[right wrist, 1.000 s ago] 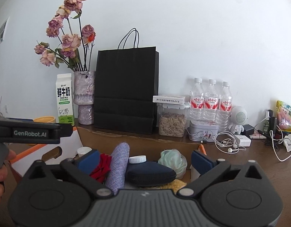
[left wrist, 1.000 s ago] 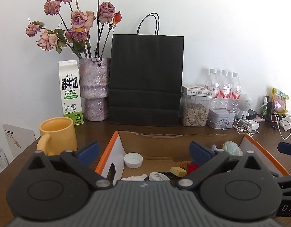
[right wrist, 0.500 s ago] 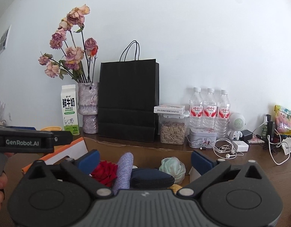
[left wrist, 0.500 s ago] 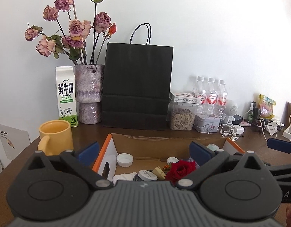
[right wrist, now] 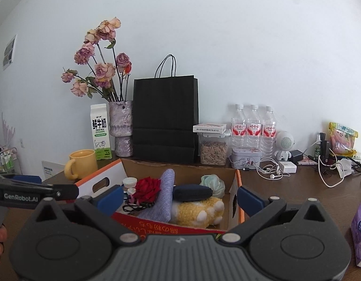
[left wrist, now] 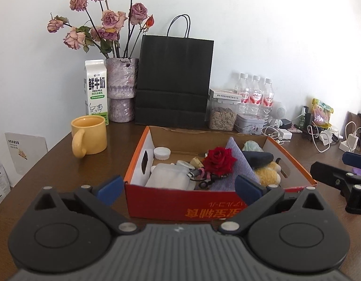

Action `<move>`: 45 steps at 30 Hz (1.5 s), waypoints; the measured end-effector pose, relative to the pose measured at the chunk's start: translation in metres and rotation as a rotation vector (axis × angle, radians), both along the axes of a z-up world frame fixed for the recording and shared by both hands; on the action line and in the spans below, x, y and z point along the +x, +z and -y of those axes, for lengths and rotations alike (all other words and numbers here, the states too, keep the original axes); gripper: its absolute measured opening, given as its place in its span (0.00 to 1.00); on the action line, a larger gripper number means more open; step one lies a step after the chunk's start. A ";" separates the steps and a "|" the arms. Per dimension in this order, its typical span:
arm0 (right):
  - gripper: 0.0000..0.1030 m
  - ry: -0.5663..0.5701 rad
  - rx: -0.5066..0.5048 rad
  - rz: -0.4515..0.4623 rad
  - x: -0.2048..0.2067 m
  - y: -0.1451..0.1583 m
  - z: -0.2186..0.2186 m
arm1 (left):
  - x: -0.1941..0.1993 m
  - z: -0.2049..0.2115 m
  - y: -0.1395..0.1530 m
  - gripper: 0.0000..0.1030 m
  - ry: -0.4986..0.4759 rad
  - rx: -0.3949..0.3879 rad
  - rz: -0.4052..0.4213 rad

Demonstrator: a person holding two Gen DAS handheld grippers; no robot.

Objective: Organize objects

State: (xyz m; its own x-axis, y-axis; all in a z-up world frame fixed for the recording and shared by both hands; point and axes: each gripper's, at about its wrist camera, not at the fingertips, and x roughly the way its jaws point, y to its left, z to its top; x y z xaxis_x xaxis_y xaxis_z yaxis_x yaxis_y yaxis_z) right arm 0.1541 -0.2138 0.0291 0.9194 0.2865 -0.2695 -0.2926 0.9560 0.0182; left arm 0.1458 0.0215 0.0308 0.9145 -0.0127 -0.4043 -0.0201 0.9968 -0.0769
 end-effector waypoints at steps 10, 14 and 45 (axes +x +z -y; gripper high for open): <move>1.00 0.018 0.015 -0.113 -0.043 -0.016 0.009 | -0.051 0.004 -0.007 1.00 0.004 0.025 -0.043; 1.00 0.022 0.015 -0.142 -0.051 -0.023 0.010 | -0.063 0.006 -0.012 1.00 -0.001 0.032 -0.054; 1.00 0.026 0.015 -0.139 -0.056 -0.022 0.008 | -0.071 0.008 -0.016 1.00 0.001 0.036 -0.064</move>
